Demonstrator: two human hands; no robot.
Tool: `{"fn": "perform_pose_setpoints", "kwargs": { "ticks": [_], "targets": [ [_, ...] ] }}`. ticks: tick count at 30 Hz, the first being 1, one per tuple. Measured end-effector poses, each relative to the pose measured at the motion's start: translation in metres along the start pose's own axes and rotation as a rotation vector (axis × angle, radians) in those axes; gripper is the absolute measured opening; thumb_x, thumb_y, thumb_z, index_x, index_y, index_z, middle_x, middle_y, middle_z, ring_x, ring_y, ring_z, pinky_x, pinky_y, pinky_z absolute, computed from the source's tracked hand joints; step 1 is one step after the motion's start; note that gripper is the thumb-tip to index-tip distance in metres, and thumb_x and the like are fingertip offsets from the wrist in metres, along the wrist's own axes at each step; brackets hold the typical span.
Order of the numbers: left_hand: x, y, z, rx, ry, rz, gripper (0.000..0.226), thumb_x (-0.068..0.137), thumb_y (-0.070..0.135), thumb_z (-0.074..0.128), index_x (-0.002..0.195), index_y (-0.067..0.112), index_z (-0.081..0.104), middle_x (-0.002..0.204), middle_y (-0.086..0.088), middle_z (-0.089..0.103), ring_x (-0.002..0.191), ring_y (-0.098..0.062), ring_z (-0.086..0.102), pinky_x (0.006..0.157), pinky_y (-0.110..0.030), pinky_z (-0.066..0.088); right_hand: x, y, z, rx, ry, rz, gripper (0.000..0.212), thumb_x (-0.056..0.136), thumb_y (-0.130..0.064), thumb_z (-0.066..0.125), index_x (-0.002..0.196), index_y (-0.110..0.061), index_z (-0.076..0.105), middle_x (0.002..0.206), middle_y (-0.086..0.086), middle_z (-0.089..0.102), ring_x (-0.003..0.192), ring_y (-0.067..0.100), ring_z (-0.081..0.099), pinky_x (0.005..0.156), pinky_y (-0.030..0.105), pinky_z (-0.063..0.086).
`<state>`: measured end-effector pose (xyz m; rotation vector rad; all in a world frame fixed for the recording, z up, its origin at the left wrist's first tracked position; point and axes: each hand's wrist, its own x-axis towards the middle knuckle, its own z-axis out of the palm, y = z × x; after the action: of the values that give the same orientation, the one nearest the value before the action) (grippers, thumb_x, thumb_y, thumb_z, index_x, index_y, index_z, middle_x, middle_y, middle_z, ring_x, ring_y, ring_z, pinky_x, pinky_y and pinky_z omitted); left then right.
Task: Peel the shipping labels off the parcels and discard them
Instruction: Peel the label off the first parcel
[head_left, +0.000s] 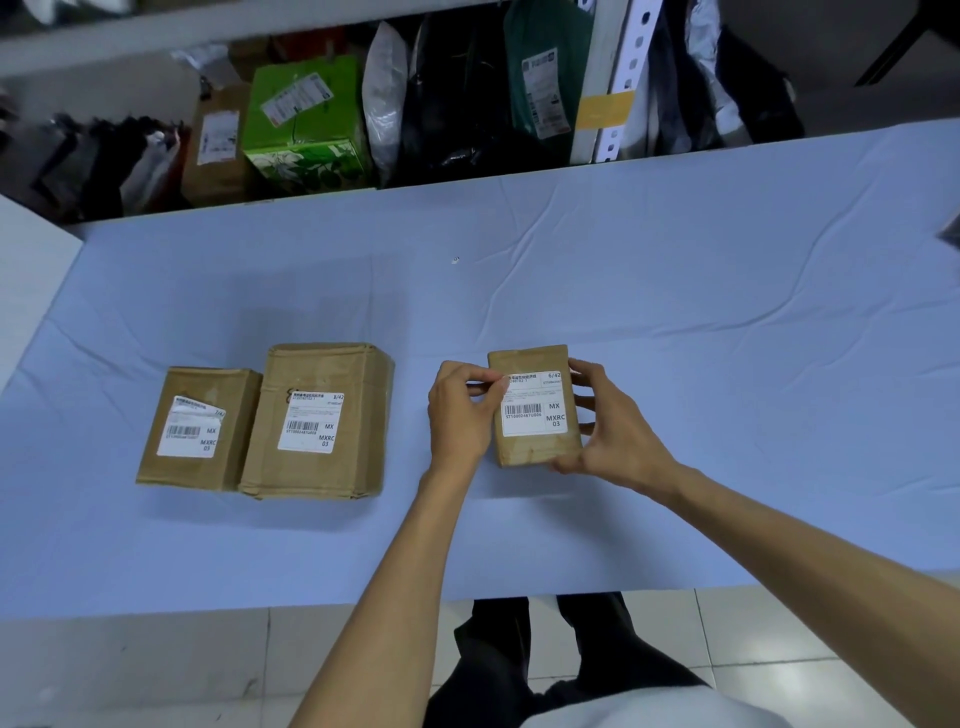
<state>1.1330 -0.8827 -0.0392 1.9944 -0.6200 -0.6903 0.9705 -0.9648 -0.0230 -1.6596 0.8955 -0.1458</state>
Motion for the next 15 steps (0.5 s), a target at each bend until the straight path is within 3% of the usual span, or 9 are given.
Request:
{"fn": "perform_pose_setpoints", "kwargs": {
  "ticks": [10,15],
  "targets": [
    [-0.0006,0.0021,-0.0016,0.096,-0.021,-0.002,0.006,0.087,0.02,0.069,0.086,0.013,0.069,0.102,0.006,0.055,0.08,-0.002,0.06,0.068,-0.006,0.044,0.0022,-0.0045,-0.0038,0.005,-0.043,0.038,0.091,0.054,-0.001,0.088,0.124,-0.026,0.035,0.118,-0.027,0.047,0.112,0.005,0.054,0.07,0.015,0.055],
    [-0.0031,0.0005,-0.0031,0.012,-0.045,-0.022,0.003,0.087,0.017,0.068,0.087,0.014,0.069,0.103,0.005,0.056,0.082,-0.002,0.06,0.074,-0.01,0.047,0.0031,-0.0024,-0.0048,0.007,-0.049,0.036,0.098,0.054,0.0,0.088,0.131,-0.024,0.033,0.119,-0.021,0.048,0.111,0.007,0.055,0.068,0.014,0.053]
  ]
}}
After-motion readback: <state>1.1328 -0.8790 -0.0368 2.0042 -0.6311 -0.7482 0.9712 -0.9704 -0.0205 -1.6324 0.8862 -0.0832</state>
